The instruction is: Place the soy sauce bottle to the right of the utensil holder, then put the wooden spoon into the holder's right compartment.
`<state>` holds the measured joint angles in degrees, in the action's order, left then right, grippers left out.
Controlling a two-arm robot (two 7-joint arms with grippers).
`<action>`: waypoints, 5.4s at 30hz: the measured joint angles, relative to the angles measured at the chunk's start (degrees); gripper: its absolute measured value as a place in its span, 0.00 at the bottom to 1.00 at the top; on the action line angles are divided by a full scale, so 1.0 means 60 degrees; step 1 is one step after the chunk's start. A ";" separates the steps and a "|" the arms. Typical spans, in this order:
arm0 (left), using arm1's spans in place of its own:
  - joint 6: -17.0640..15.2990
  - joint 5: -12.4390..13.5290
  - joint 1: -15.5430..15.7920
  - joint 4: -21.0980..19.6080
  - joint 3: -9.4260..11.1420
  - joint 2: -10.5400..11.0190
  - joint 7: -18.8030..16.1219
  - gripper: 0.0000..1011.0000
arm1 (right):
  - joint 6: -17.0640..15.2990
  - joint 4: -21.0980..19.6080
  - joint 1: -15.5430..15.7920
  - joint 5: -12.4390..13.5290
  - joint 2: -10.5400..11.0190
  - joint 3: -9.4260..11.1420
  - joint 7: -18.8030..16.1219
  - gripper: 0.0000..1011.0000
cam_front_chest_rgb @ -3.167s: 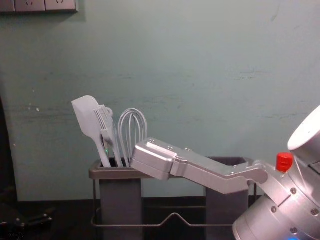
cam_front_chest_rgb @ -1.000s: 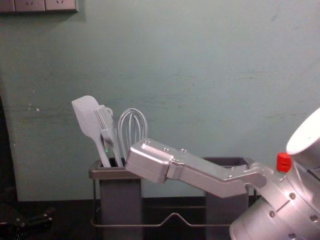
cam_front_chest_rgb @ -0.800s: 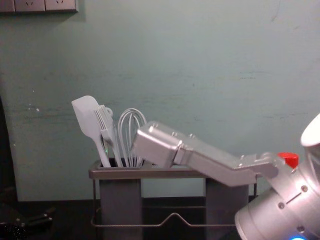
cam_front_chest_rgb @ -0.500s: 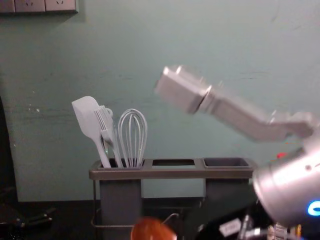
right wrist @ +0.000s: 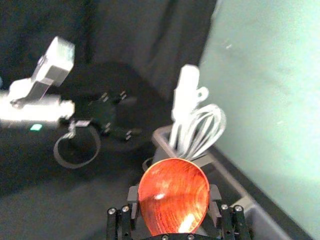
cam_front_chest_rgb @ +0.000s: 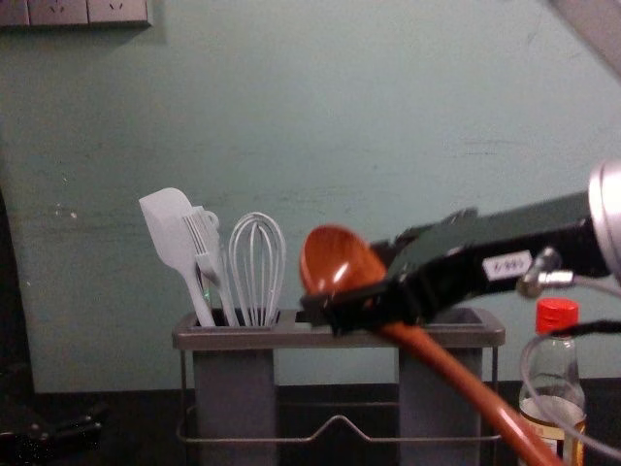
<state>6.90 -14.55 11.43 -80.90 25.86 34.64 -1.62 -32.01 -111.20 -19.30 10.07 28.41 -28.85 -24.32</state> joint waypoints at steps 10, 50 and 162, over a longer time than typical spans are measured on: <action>0.0000 0.0000 -0.0001 0.0000 0.0000 0.0000 0.0000 0.99 | 0.0472 -0.0078 0.0283 0.0115 -0.0680 0.0874 0.0655 0.83; 0.0000 0.0000 0.0000 0.0000 -0.0001 0.0000 0.0000 0.99 | 0.2848 0.3559 -0.1890 -0.0305 -0.2809 0.1368 0.1250 0.83; 0.0000 0.0000 0.0000 0.0000 -0.0001 0.0000 0.0000 0.99 | 0.3728 0.3781 -0.0125 -0.0077 -0.2276 0.1319 0.1174 0.83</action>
<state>6.90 -14.55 11.43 -80.90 25.86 34.65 -1.62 -9.65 -88.51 -20.05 9.60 14.76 -20.94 -17.27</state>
